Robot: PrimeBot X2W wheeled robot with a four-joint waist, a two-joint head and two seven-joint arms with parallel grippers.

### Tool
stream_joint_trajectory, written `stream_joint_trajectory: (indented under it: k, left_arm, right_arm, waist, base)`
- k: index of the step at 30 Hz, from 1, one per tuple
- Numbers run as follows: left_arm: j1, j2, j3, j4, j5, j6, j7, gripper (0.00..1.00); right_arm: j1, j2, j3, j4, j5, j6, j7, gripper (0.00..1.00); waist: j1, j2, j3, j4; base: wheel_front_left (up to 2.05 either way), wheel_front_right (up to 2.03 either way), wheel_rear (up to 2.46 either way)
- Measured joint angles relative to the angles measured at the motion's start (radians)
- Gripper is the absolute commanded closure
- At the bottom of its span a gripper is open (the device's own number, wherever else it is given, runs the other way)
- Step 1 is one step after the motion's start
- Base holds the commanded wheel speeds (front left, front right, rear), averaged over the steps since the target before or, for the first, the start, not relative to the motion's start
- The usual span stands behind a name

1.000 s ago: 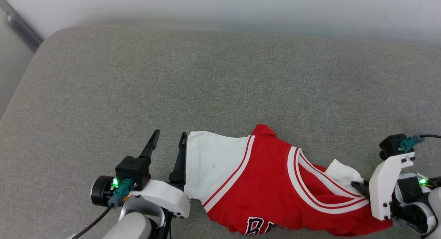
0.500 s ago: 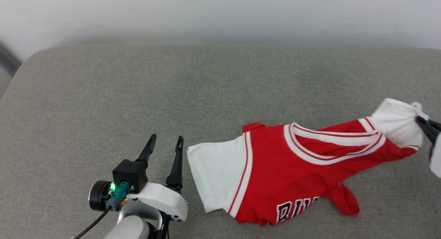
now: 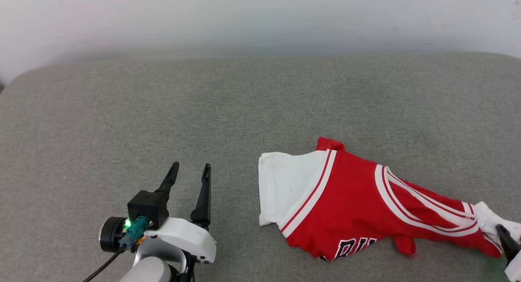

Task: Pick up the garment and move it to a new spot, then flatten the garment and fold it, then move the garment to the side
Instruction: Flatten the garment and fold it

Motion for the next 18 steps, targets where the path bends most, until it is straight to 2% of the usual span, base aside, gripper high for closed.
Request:
stream_joint_trajectory:
  k: [8, 14, 18]
  left_arm:
    - [0.029, 0.024, 0.011, 0.006, -0.011, 0.009, 0.005, 0.00]
    - [0.058, 0.048, 0.013, 0.012, -0.018, 0.013, 0.013, 0.00]
    - [0.074, 0.059, 0.011, 0.011, -0.020, 0.019, 0.023, 0.00]
  right_arm:
    - [0.000, 0.011, 0.042, -0.130, -0.126, 0.000, -0.246, 0.00]
    - [0.054, 0.077, 0.134, -0.271, -0.221, 0.000, -0.345, 0.00]
    - [0.108, 0.127, 0.188, -0.343, -0.257, 0.000, -0.373, 0.00]
  waist:
    - [0.0000, 0.0000, -0.040, -0.009]
    - [0.0000, 0.0000, -0.090, -0.007]
    - [-0.0001, 0.0000, -0.123, -0.001]
  base:
    - [0.00, 0.00, 0.00]
    - [0.00, 0.00, 0.00]
    - [0.00, 0.00, 0.00]
